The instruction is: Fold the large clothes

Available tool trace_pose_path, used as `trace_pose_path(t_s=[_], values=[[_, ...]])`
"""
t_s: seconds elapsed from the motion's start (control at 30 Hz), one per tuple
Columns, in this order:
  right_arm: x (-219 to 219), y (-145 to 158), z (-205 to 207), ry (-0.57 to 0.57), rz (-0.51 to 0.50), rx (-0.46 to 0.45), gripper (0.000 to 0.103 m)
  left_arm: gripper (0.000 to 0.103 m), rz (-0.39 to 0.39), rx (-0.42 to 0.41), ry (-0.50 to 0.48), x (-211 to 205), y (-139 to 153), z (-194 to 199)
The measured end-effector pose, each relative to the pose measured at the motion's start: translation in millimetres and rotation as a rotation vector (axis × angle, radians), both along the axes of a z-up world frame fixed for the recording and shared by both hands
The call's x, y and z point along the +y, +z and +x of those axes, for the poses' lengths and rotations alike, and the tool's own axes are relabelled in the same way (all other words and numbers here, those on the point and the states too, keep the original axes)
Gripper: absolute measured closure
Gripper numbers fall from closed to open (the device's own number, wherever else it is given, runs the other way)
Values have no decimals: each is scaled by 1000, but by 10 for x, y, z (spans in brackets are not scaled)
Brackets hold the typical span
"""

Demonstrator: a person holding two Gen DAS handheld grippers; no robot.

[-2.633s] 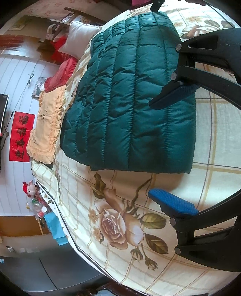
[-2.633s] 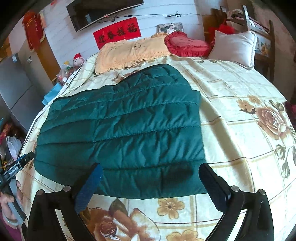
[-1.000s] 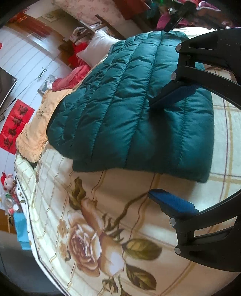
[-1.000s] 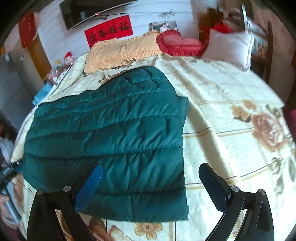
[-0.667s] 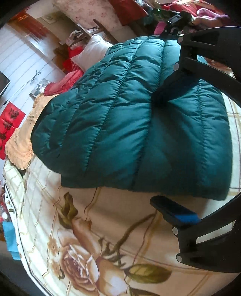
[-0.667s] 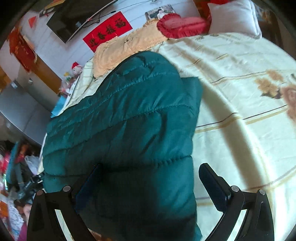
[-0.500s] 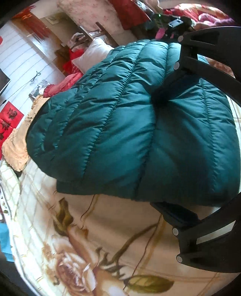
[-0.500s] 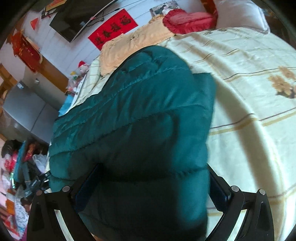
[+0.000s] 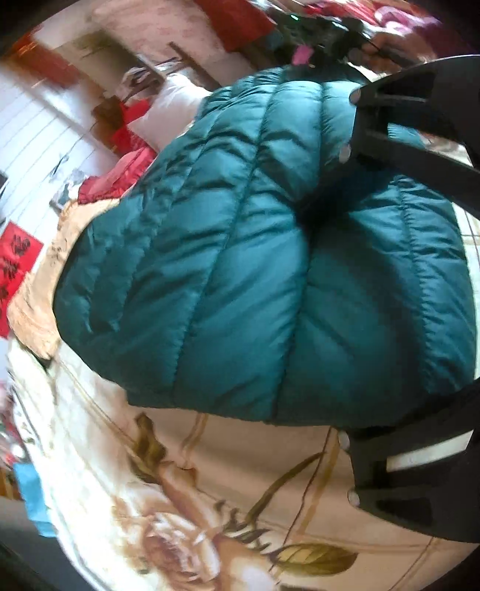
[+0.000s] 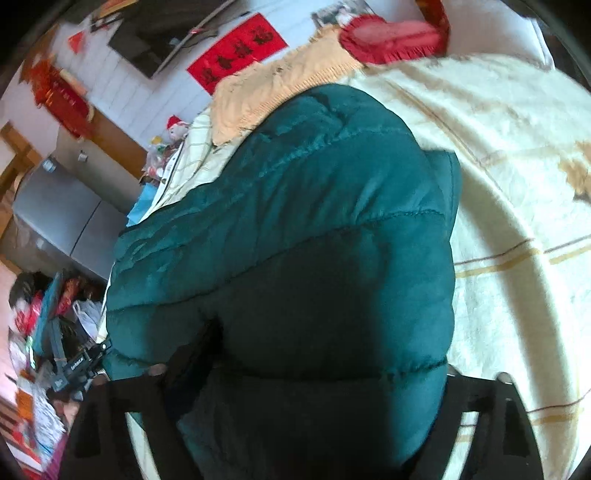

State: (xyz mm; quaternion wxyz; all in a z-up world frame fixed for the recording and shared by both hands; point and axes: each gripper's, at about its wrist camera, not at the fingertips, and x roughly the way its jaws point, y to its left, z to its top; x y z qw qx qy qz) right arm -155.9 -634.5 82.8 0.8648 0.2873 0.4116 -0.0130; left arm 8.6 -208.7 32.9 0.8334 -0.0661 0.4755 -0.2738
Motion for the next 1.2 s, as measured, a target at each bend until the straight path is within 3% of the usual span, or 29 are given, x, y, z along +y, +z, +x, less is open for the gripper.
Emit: trace_pose_path(t_s=[0.1, 0.2, 0.4, 0.57, 0.63, 0.67, 0.8, 0.93, 1.2], values=[[77, 128, -66, 10, -36, -19, 45, 44, 6, -29, -12, 25, 80, -67], [119, 252, -154, 9, -29, -43, 52, 53, 1, -44, -26, 89, 156, -147], [245, 412, -535, 25, 14, -46, 53, 56, -21, -22, -83, 328, 295, -518], [423, 419, -979, 59, 21, 1, 53, 56, -6, 12, -125, 575, 293, -921], [465, 370, -1088, 46, 20, 26, 49, 55, -2, 25, -120, 617, 257, -1027], [475, 340, -1112, 32, 5, 41, 41, 53, 1, 25, -112, 632, 225, -1062], [438, 154, -1189, -62, -98, 88, 12, 30, 22, 18, -36, 666, 138, -1137], [427, 244, -1299, -153, -149, 91, 11, 30, 86, -7, 23, 653, 232, -1251], [768, 793, -1613, -178, -362, 29, 11, 30, 223, -195, 115, 640, 574, -1728]])
